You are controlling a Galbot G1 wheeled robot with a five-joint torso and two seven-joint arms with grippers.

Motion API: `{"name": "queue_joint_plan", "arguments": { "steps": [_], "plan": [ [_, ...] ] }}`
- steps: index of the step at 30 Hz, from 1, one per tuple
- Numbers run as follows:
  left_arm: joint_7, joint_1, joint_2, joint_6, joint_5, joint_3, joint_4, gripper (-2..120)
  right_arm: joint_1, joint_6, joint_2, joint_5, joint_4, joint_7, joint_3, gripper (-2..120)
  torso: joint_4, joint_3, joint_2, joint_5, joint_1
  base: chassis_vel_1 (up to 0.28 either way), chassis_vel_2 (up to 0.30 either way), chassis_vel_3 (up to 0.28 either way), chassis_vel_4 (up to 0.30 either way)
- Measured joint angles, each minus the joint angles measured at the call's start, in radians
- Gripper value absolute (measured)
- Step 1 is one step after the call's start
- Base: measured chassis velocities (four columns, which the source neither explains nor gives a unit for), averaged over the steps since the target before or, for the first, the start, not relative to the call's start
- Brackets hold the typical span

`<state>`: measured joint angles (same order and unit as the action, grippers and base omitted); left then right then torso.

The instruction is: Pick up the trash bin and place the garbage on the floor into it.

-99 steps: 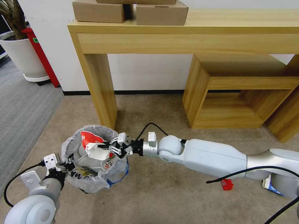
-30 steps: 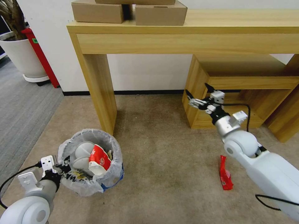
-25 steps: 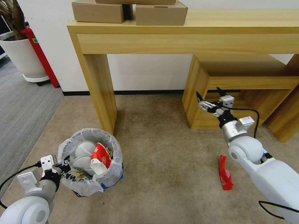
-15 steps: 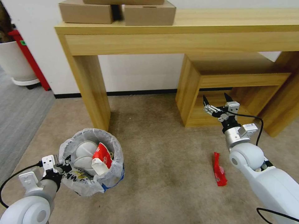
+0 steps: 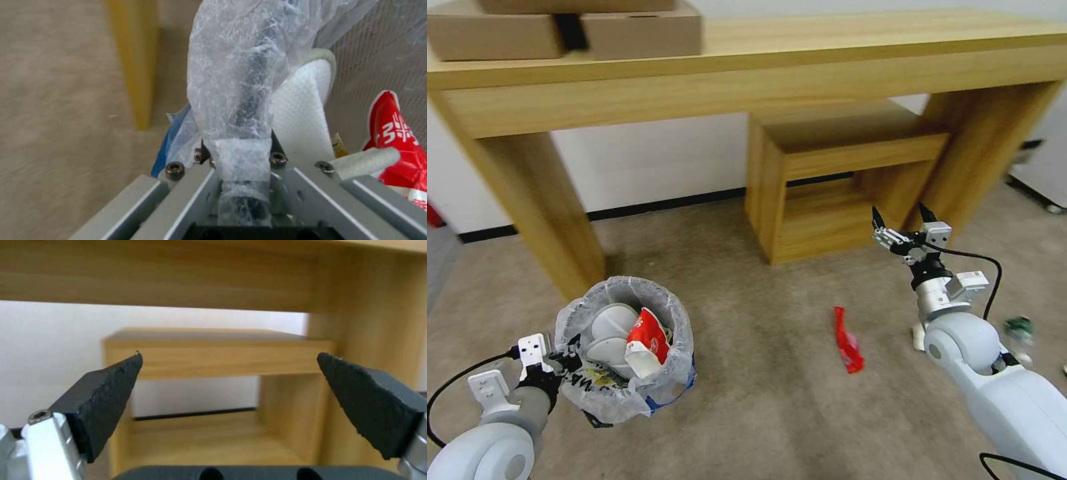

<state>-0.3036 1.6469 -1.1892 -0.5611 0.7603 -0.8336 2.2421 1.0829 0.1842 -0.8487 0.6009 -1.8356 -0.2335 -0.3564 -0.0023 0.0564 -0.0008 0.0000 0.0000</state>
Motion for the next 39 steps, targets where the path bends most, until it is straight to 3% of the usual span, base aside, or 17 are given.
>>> {"name": "queue_joint_plan", "arguments": {
  "steps": [25,39],
  "plan": [
    [0.001,0.005,-0.002,-0.005,0.001,0.001,-0.006,1,0.07,0.053,-0.036,-0.026,0.008,0.007,-0.032,100,0.0,0.0,0.0,0.0,0.0,-0.085,-0.078,-0.08,-0.084],
    [0.001,0.004,-0.001,-0.003,0.002,-0.002,-0.015,1,0.067,0.063,-0.047,-0.033,0.014,0.021,-0.026,100,0.0003,0.0,0.0,0.0,0.0,-0.002,-0.002,-0.004,-0.005]
  ]
}}
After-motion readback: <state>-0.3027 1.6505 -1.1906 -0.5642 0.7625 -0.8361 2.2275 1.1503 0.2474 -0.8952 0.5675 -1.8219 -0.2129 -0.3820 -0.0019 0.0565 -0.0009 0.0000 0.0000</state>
